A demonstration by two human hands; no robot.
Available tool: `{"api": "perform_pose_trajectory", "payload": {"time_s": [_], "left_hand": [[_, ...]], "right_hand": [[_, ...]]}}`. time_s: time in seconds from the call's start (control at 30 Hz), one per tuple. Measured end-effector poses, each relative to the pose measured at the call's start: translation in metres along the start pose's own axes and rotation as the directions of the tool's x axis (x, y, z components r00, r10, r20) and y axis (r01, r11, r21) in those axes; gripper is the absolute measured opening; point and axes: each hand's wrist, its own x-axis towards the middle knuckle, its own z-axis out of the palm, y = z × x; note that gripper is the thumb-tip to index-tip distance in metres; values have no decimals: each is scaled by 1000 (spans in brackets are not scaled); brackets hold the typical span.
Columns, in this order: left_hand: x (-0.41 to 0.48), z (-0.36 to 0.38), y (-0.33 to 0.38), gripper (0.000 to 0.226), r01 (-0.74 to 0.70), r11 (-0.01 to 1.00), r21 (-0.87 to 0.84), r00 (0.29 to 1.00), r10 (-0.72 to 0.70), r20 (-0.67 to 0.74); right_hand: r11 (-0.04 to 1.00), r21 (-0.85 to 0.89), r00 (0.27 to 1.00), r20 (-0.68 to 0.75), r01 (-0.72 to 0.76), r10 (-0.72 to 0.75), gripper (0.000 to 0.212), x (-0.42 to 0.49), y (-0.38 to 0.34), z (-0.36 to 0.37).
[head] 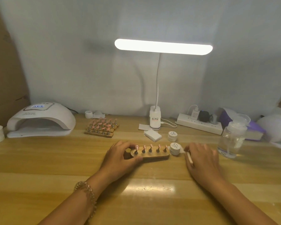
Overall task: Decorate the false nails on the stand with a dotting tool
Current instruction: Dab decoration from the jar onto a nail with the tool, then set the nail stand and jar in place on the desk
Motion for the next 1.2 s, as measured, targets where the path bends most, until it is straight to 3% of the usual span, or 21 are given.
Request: {"api": "perform_pose_trajectory", "payload": {"time_s": [0.1,0.2,0.27,0.33,0.43,0.57,0.67,0.73,0.8,0.93,1.07,1.2], "left_hand": [[-4,-3,5,38,-38,998,-44,999,36,-27],[-9,-4,9,38,-64,996,-55,997,62,-44],[-13,-3,16,36,-89,992,-84,996,88,-24],[-18,1,26,36,-146,983,-114,989,148,17],[-22,14,47,38,-222,964,-148,969,235,71],[-25,47,75,55,-307,941,-143,923,331,198],[-23,77,89,57,-364,920,-144,878,391,276],[-17,97,99,44,-355,922,-152,868,386,313],[-9,119,116,34,-362,924,-125,858,383,344],[4,168,165,27,-352,925,-141,838,379,393],[13,210,208,21,-326,935,-142,852,356,384],[20,238,228,18,-332,932,-148,852,363,376]], "right_hand": [[997,-80,993,117,-23,32,41,4,-2,-3],[997,-78,994,109,19,-11,59,1,-7,-14],[981,194,985,161,30,-62,61,-8,-8,-26],[856,516,956,263,-23,-133,57,-18,-8,-45],[824,566,964,214,8,-156,40,-35,4,-72],[794,593,970,244,-133,-19,57,-69,43,-106],[754,570,945,219,-327,244,53,-92,88,-125],[624,610,850,170,-488,498,55,-103,123,-130],[452,664,696,144,-595,704,61,-108,158,-127],[241,759,441,67,-605,895,49,-96,194,-104],[185,769,275,-12,-612,961,40,-63,214,-87],[227,650,190,-127,-725,973,46,-31,245,-78]]}}
